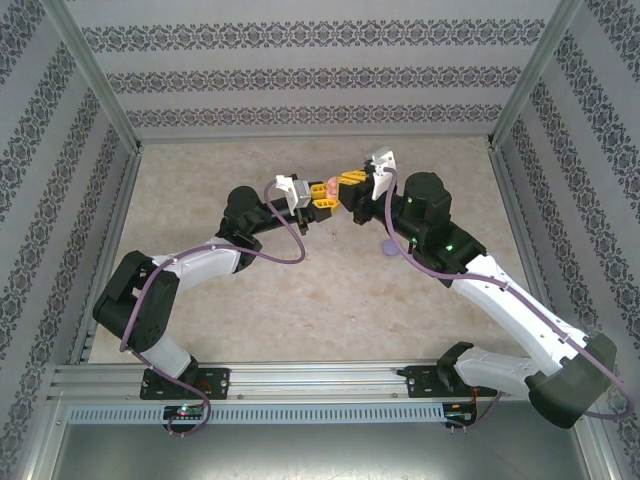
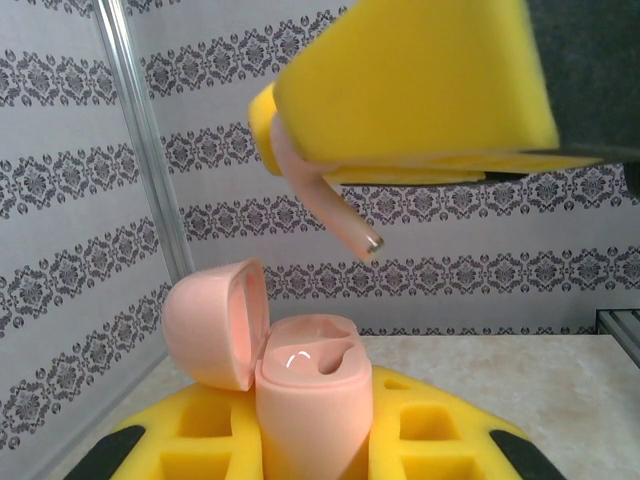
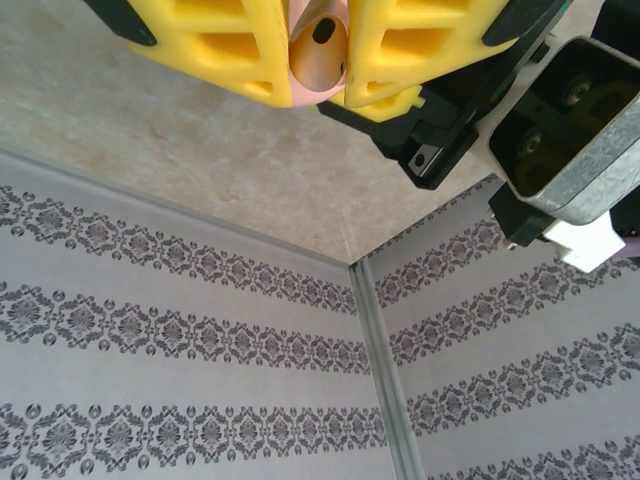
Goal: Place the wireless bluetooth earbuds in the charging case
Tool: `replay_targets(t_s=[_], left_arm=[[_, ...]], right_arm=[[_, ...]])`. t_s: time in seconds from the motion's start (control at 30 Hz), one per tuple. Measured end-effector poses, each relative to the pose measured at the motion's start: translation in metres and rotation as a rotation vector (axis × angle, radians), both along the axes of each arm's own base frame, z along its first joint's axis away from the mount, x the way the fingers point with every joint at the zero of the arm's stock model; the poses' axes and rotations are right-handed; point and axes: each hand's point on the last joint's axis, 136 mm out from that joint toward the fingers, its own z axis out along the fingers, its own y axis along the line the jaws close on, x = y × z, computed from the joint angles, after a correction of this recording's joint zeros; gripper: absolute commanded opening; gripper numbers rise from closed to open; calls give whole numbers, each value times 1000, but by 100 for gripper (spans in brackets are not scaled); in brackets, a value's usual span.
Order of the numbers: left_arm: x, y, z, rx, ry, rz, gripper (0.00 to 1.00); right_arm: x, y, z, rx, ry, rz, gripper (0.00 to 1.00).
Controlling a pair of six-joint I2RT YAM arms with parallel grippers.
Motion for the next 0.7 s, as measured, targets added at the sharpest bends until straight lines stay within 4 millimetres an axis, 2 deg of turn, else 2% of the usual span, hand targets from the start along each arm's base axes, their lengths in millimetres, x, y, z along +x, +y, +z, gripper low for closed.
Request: replay_targets(t_s=[0.3,0.7], left_arm=[[0,0,1,0,-3,0,0],[-4,-2,11,-9,-21,-10,0]], right_arm=[[-1,1,-1,26,28,22,17],[4,-5,-5,40,42,4,16]])
